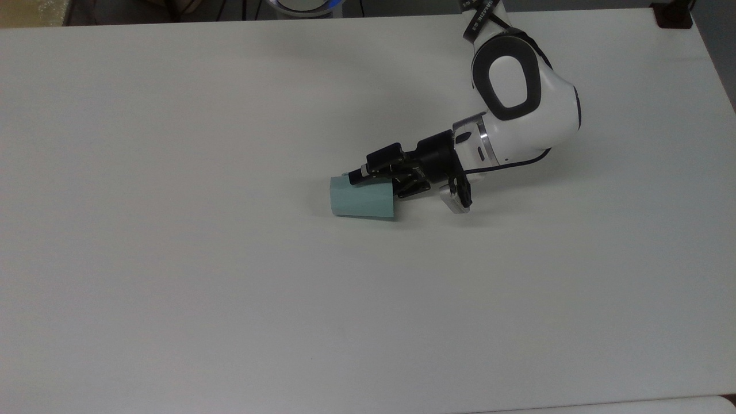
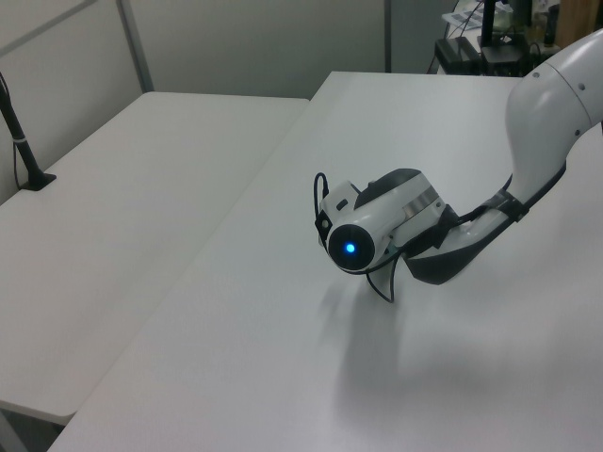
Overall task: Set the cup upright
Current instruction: 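Lower the gripper onto the cup rim and close on its wall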
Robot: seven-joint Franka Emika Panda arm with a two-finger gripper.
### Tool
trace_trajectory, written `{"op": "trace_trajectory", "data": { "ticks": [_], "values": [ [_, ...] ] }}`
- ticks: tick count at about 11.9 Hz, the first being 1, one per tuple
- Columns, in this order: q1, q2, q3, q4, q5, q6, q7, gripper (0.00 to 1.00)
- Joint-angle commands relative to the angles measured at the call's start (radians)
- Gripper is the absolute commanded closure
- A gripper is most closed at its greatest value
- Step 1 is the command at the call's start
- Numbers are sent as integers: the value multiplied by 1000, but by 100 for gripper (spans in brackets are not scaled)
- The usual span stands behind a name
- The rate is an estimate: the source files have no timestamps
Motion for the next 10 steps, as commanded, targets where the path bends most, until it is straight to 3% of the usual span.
{"op": "trace_trajectory", "data": {
  "ticks": [1,8,10],
  "values": [
    [8,-10,-4,-32,-18,23,15,100],
    [4,-24,-2,-36,-3,83,-9,100],
    [-6,-76,-2,-36,43,83,-6,100]
  ]
}}
